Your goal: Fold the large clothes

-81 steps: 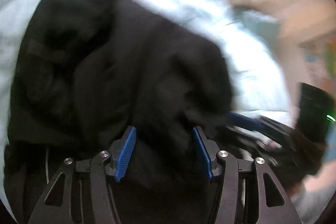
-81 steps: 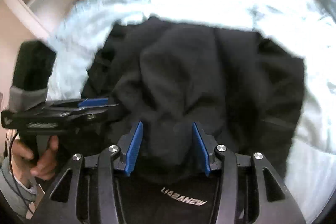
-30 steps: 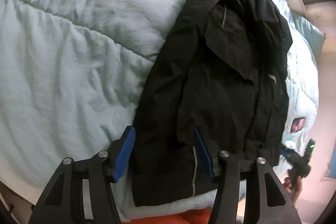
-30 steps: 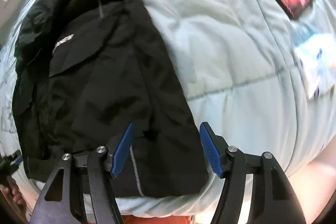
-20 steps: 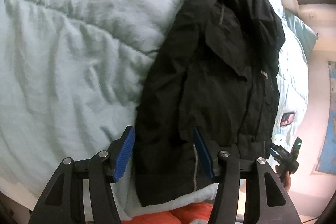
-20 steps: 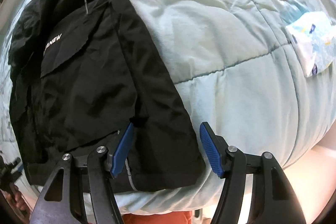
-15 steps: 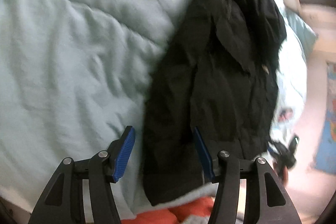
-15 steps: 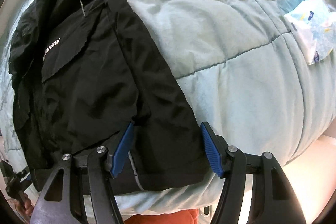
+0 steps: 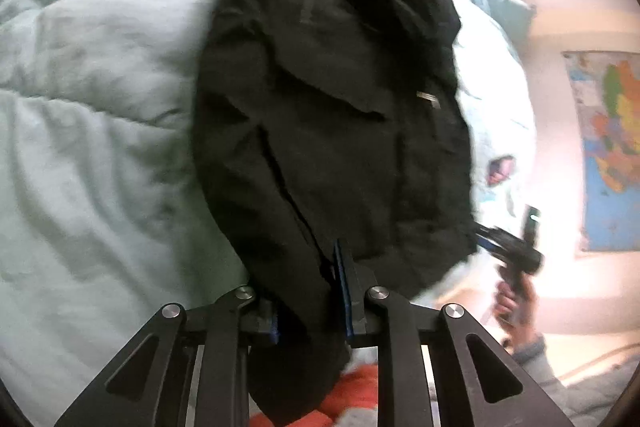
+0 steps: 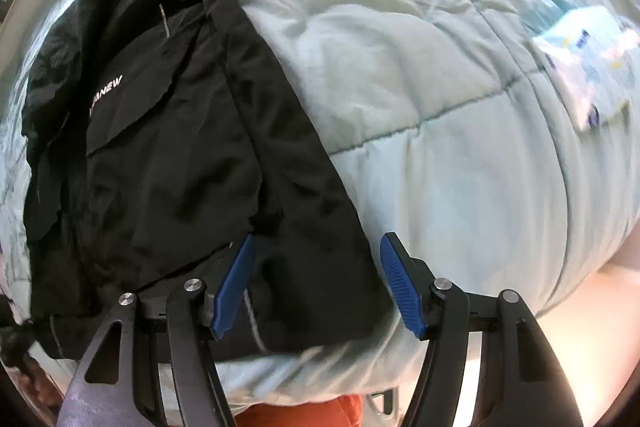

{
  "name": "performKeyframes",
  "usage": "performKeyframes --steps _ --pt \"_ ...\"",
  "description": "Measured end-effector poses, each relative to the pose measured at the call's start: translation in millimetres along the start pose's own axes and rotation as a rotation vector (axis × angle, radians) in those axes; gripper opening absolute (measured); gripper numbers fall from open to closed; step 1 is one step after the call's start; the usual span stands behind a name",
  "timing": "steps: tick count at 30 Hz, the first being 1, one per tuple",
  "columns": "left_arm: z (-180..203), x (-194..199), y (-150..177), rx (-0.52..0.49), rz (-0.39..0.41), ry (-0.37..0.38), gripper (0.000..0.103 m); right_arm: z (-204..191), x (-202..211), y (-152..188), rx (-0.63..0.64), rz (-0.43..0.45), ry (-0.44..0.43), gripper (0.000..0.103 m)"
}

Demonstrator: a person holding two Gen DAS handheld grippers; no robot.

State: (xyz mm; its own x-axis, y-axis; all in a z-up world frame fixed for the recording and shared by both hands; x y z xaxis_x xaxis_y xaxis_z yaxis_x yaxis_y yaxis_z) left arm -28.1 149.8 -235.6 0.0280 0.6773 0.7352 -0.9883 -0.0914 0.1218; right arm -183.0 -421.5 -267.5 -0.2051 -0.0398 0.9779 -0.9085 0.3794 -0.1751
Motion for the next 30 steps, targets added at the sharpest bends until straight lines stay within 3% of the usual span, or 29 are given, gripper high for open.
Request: performKeyframes --steps 3,5,6,7,9,10,11,14,16,18,20,25,28,30 --pt "-5 -17 -5 0.041 -0.024 -0.057 0.03 6 -10 -12 0.023 -0.008 0.017 0.068" --pt "-12 -35 -6 0.089 -0.055 -0.098 0.047 8 -13 -13 0.029 -0.017 -0.018 0.068" --pt "-14 -43 -4 0.113 -0.059 -0.11 0.048 8 -14 -12 0.038 -0.029 -0.053 0.058" --pt "-19 -47 -2 0.129 -0.058 -0.12 0.048 11 -15 -11 0.053 -0.039 -0.087 0.037" --pt "-18 -47 2 0.116 -0.018 -0.149 0.048 9 -2 -6 0.098 -0.012 -0.106 0.029" --pt "-11 -46 6 0.1 0.005 -0.156 0.035 5 11 -3 0.125 0.028 -0.129 0.019" --pt "-4 -43 8 0.081 0.027 -0.158 0.023 1 21 0 0.15 0.057 -0.168 0.019" --pt "10 -36 7 0.09 0.047 -0.107 0.022 -11 30 4 0.19 0.066 -0.282 0.019" --pt "16 -44 5 0.098 0.024 -0.108 0.022 -15 17 1 0.206 0.029 -0.314 0.027" --pt "15 -51 0 0.117 0.004 -0.152 0.026 -16 -1 -1 0.227 -0.027 -0.301 0.033" --pt "10 -58 -3 0.134 -0.02 -0.165 0.043 -18 -17 1 0.238 -0.081 -0.285 0.04" --pt "11 -78 3 0.142 -0.019 -0.263 0.044 -20 -28 7 0.308 -0.068 -0.303 0.036" --pt "18 -80 1 0.139 0.014 -0.303 0.029 -19 -28 7 0.312 -0.046 -0.313 0.026" --pt "22 -76 -1 0.136 0.029 -0.323 0.024 -21 -25 8 0.332 -0.028 -0.312 0.022"
Point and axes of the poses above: each gripper's, at about its wrist camera, not at the fingertips, and x roughly against the way its jaws point, z to its right, y to its underside, the point moved 1 cm from there along -x, roughly the way its jaws point, and after that the axes turned 12 degrees about x, right-handed, at the moved point
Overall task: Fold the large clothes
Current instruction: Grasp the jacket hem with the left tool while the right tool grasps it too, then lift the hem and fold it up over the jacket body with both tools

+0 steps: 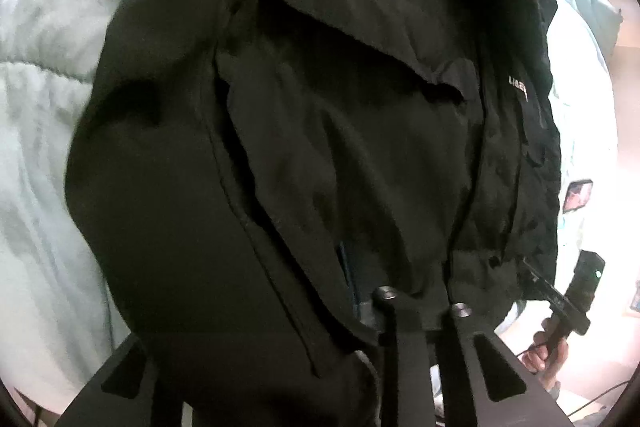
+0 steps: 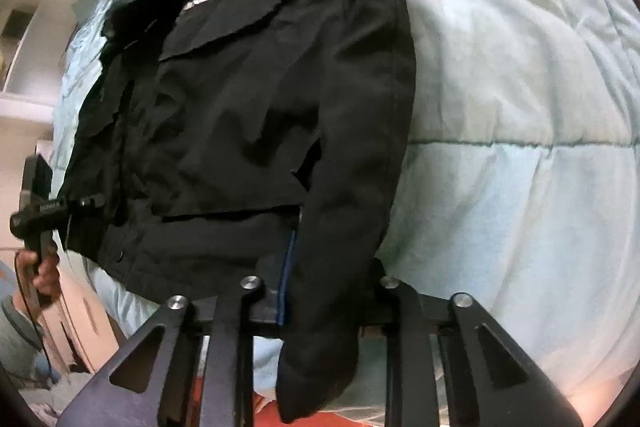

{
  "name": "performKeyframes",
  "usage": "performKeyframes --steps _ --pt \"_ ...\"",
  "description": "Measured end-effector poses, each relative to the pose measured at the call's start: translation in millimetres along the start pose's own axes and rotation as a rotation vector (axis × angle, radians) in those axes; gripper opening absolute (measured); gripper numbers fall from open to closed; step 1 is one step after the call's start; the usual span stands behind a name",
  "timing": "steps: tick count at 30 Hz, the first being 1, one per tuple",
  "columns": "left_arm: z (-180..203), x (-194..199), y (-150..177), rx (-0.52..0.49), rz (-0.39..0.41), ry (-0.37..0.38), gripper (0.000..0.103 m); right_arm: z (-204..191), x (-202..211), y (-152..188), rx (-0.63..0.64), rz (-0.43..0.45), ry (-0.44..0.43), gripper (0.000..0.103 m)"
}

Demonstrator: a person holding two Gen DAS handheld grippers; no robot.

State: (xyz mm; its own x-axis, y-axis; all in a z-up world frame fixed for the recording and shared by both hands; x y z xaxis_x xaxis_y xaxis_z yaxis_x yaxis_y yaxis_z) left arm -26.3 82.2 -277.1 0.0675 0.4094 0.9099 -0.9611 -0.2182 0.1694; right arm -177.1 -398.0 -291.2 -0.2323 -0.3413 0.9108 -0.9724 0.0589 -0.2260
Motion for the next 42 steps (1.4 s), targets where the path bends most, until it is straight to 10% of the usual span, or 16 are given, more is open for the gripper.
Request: performKeyframes --steps 10,24,34,42 --pt "24 23 -14 -0.002 0.057 0.006 0.021 -8 33 -12 0.092 0.036 -0.01 0.015" --pt "86 149 -60 -0.016 0.313 0.398 0.02 -27 146 -120 0.099 0.257 -0.135 0.014" --pt "137 203 -188 -0.038 0.407 0.511 0.024 -15 180 -305 0.06 0.439 -0.045 0.016" --pt "145 79 -331 0.175 0.176 0.43 0.027 42 44 -427 -0.172 0.24 0.014 0.017"
Point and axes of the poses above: each gripper's, at about its wrist camera, not at the fingertips, and x roughly against the way its jaws point, z to its right, y to its underside, the point moved 1 cm from there along -x, roughly the way its jaws point, and after that the axes turned 12 degrees about x, right-handed, at the moved point
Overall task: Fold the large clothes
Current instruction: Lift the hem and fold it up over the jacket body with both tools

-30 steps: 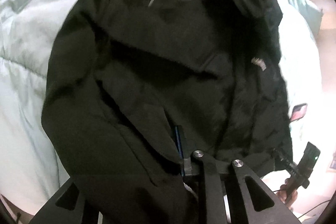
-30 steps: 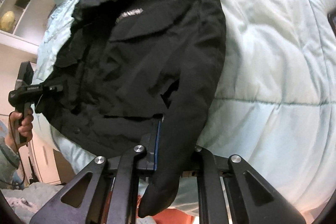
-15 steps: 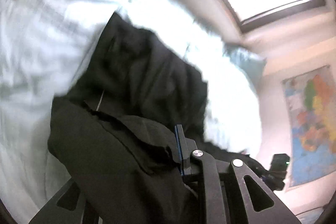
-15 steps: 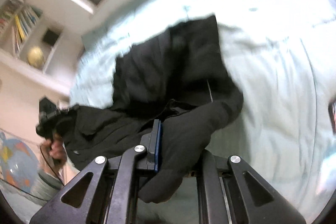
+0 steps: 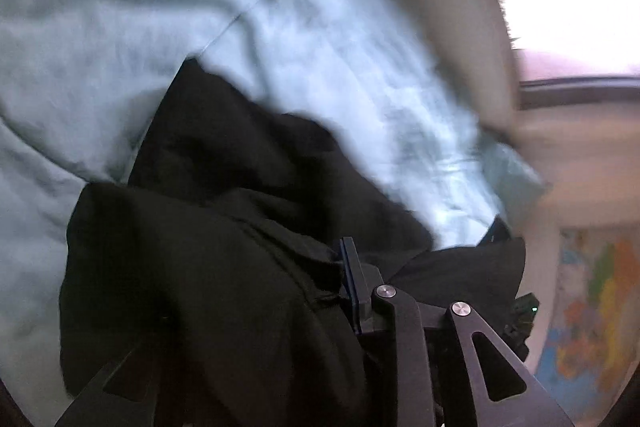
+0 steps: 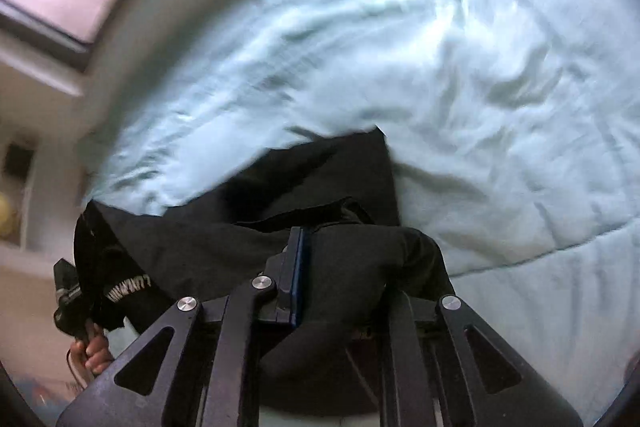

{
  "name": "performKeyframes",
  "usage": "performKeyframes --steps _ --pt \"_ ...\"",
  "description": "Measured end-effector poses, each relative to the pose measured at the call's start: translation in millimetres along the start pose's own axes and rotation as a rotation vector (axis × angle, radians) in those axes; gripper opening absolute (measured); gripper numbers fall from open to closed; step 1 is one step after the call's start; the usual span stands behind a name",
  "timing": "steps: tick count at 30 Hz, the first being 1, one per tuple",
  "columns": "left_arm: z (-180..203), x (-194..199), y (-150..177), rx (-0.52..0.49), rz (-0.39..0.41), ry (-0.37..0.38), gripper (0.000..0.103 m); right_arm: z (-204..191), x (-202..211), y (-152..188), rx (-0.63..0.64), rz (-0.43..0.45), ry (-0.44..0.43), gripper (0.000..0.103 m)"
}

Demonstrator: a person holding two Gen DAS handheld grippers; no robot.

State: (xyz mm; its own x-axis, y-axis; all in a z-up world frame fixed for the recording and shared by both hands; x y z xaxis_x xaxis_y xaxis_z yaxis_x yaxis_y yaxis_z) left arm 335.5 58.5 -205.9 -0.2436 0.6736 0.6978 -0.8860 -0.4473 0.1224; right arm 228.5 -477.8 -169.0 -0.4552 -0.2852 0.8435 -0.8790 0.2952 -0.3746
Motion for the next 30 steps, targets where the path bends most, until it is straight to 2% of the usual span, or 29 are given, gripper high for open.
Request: performKeyframes --steps 1,3,7,10,12,13,17,19,20,23,27,30 --pt "-9 -18 -7 0.032 -0.031 -0.008 0.027 4 -21 -3 -0.014 -0.034 0.005 0.018" --pt "-24 -42 -19 0.092 -0.086 0.024 0.028 10 -60 -6 -0.041 -0.089 0.01 0.019" --pt "-25 -43 -24 0.091 -0.139 0.067 0.031 12 -84 -6 -0.048 -0.113 0.014 0.02" --pt "-14 -32 -15 0.013 -0.149 0.05 0.035 13 -81 -6 -0.035 -0.116 0.005 0.021" --pt "-6 -17 -8 -0.024 -0.16 0.052 0.048 13 -67 -7 -0.036 -0.114 -0.003 0.023" --pt "-3 -7 -3 -0.044 -0.162 0.063 0.059 14 -60 -8 -0.031 -0.111 -0.005 0.025" --pt "1 50 12 -0.126 -0.15 0.084 0.071 15 -14 -6 -0.011 -0.064 -0.06 0.034" --pt "-2 80 16 -0.149 -0.111 0.067 0.072 19 9 -1 -0.017 -0.038 -0.118 0.045" --pt "-1 95 18 -0.177 -0.067 0.037 0.073 19 17 2 -0.015 -0.03 -0.138 0.048" --pt "6 113 19 -0.238 0.042 -0.054 0.076 15 42 11 0.02 0.014 -0.099 0.062" --pt "18 91 12 -0.311 0.138 -0.129 0.076 8 65 17 0.118 0.07 -0.027 0.081" --pt "26 55 -2 -0.391 0.15 -0.221 0.076 4 56 11 0.22 0.058 0.044 0.081"
Point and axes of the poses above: each gripper's, at about its wrist camera, not at the fingertips, and x roughly against the way its jaws point, z to its right, y to its underside, the point moved 1 cm from there along -x, roughly the way its jaws point, and after that the axes turned 12 degrees about x, right-handed, at the moved point
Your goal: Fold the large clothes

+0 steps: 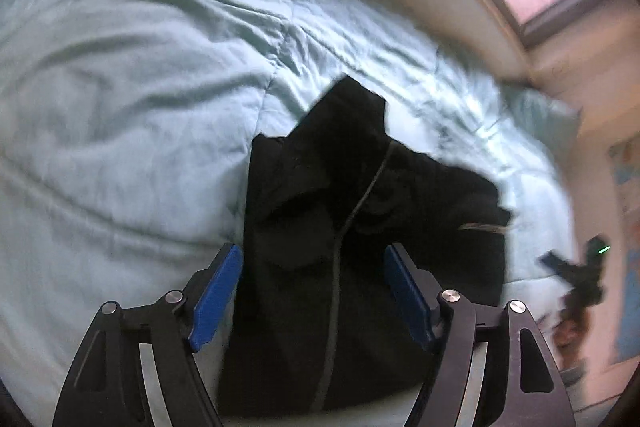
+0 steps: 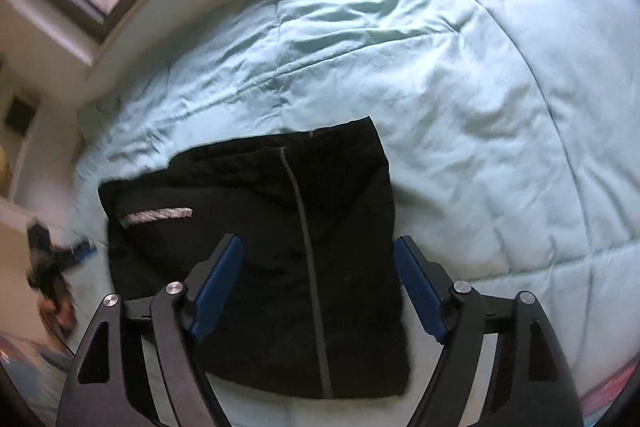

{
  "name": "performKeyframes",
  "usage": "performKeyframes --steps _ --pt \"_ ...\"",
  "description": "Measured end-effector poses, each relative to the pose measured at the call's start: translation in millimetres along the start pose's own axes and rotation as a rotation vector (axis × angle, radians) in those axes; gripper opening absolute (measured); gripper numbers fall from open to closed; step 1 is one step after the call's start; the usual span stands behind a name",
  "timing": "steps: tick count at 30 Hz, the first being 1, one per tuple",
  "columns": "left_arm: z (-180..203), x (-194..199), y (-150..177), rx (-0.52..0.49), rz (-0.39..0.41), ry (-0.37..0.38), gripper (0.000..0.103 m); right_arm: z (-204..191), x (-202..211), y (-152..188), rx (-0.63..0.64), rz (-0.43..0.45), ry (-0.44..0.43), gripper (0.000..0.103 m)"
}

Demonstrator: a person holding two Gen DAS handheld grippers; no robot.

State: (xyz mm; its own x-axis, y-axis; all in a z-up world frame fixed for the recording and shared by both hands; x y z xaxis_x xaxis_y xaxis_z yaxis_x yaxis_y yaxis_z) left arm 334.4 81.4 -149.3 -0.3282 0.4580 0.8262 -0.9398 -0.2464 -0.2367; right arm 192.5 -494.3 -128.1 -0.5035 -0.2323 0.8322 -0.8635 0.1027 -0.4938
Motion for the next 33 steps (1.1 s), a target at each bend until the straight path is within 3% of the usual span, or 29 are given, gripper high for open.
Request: performKeyframes --steps 3,6,11,12,13,14,15,16,20,22,25,27,29,33 --pt "4 -31 -17 -0.06 0.015 -0.067 0.076 2 -24 -11 0.084 -0.011 0.044 0.081" --pt "-1 -47 -31 -0.044 -0.013 -0.006 0.076 10 -55 -24 0.141 -0.039 0.068 0.081" --pt "-8 -74 -46 0.017 -0.125 0.063 0.075 28 -103 -44 0.128 -0.092 0.025 0.081" --pt "-11 -80 -48 0.044 -0.13 0.086 0.075 32 -113 -47 0.108 -0.105 0.013 0.07" --pt "-11 -80 -49 0.052 -0.119 0.1 0.069 32 -116 -48 0.103 -0.101 0.015 0.042" --pt "-8 -79 -48 0.046 -0.103 0.108 0.041 29 -116 -47 0.119 -0.099 0.042 0.037" --pt "-4 -77 -46 0.027 -0.093 0.111 0.025 23 -114 -45 0.148 -0.092 0.09 0.027" --pt "1 -72 -42 0.001 -0.066 0.085 0.018 16 -107 -43 0.182 -0.067 0.138 0.017" --pt "13 -31 -27 -0.024 0.073 0.075 0.013 -18 -54 -35 0.283 0.049 0.287 0.014" --pt "20 -2 -29 -0.015 0.142 0.118 0.013 -29 -29 -44 0.32 0.101 0.333 0.014" --pt "36 27 -46 -0.011 0.242 0.147 0.012 -45 -4 -77 0.353 0.187 0.384 0.013" --pt "39 28 -60 0.005 0.283 0.124 0.012 -47 -9 -100 0.347 0.208 0.403 0.013" --pt "32 2 -76 0.041 0.264 0.076 0.012 -38 -35 -118 0.304 0.172 0.402 0.013" --pt "-4 -88 -88 0.136 0.113 -0.052 0.013 -10 -137 -122 0.25 -0.046 0.414 0.014"
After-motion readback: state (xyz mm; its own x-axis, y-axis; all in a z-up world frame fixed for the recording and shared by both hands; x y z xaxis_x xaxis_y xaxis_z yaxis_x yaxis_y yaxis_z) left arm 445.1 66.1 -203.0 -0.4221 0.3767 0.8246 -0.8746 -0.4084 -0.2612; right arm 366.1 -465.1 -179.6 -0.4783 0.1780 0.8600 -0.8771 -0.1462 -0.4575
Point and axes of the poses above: each gripper's, at about its wrist camera, not at the fingertips, and x roughly against the way its jaws point, z to its right, y to its underside, the point moved 1 cm from there along -x, roughly the way its jaws point, and after that the axes turned 12 degrees about x, right-handed, at the moved point
